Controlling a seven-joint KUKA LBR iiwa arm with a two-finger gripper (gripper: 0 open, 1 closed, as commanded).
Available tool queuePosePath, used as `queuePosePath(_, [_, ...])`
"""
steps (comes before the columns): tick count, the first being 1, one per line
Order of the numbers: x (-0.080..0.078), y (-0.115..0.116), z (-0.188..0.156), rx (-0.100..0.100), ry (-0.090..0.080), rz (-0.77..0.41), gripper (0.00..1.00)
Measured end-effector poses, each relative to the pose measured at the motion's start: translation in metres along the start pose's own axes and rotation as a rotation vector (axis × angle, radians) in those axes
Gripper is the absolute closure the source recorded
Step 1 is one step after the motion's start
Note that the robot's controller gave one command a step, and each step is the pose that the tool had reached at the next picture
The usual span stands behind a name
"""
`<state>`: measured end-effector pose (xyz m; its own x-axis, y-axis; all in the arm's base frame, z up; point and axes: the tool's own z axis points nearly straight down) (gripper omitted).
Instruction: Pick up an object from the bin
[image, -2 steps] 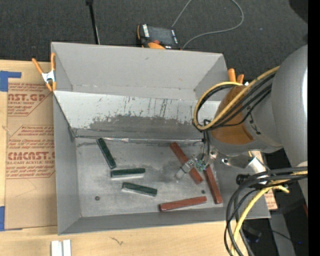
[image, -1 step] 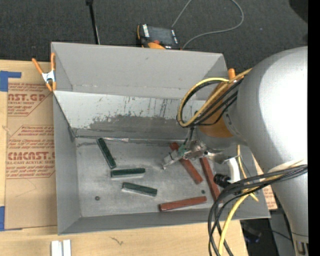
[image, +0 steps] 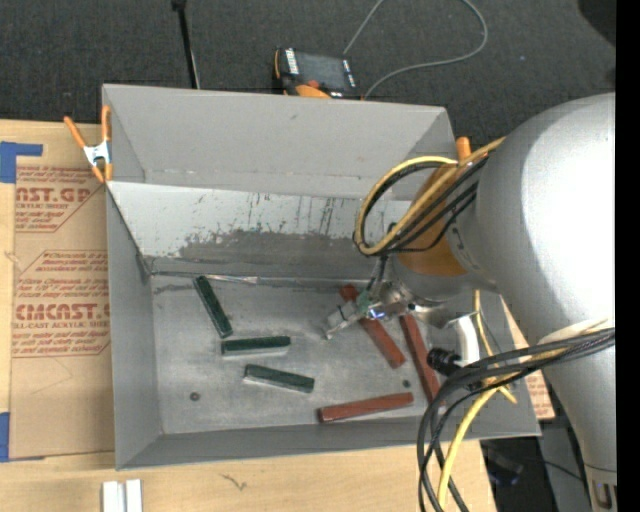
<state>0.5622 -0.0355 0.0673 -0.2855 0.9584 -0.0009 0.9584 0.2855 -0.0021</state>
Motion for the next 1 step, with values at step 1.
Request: queuePosePath(1, [-0.0004,0.0007,-0.0014,-0.002,0.000,0.000,1.00])
